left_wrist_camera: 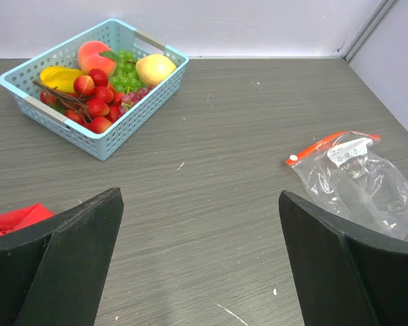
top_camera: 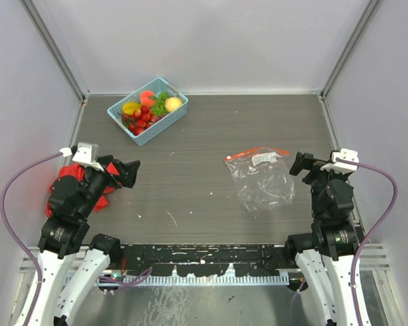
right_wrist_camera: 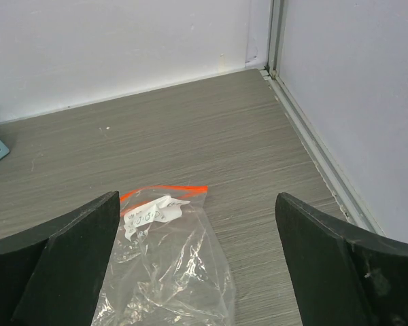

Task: Place the food in the zip-top bag and seal the zipper
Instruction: Pick up the zipper food storage bag at the center of the board.

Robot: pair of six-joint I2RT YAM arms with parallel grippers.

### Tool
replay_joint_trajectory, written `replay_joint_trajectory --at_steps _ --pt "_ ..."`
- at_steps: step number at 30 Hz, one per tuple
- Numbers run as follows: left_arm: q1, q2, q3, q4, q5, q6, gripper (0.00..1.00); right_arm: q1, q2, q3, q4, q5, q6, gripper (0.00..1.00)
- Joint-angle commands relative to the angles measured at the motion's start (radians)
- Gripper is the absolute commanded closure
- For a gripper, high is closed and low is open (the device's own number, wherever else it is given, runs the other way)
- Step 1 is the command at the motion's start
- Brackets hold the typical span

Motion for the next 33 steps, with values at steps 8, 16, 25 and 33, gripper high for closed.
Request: replay_joint_trajectory --at_steps 8,16,25,33 --pt "-0.006 -0.007 0.026 0.062 0.048 -0.005 0.02 -0.003 0.030 0.039 0.055 -0.031 0.030 0.00" --pt "-0.006 0.009 0.056 0.027 0.090 -0.021 0.02 -0.003 0.149 0.077 -0.005 -0.045 0.149 0.00" --pt "-0.005 -0.002 0.041 0.008 0.113 -0.024 0.02 -0.003 0.380 0.096 -0.007 -0.234 0.210 0.00" --pt "-0.012 0.018 0.038 -0.010 0.091 -0.001 0.02 -0.003 0.605 0.124 0.026 -0.221 0.251 0.03"
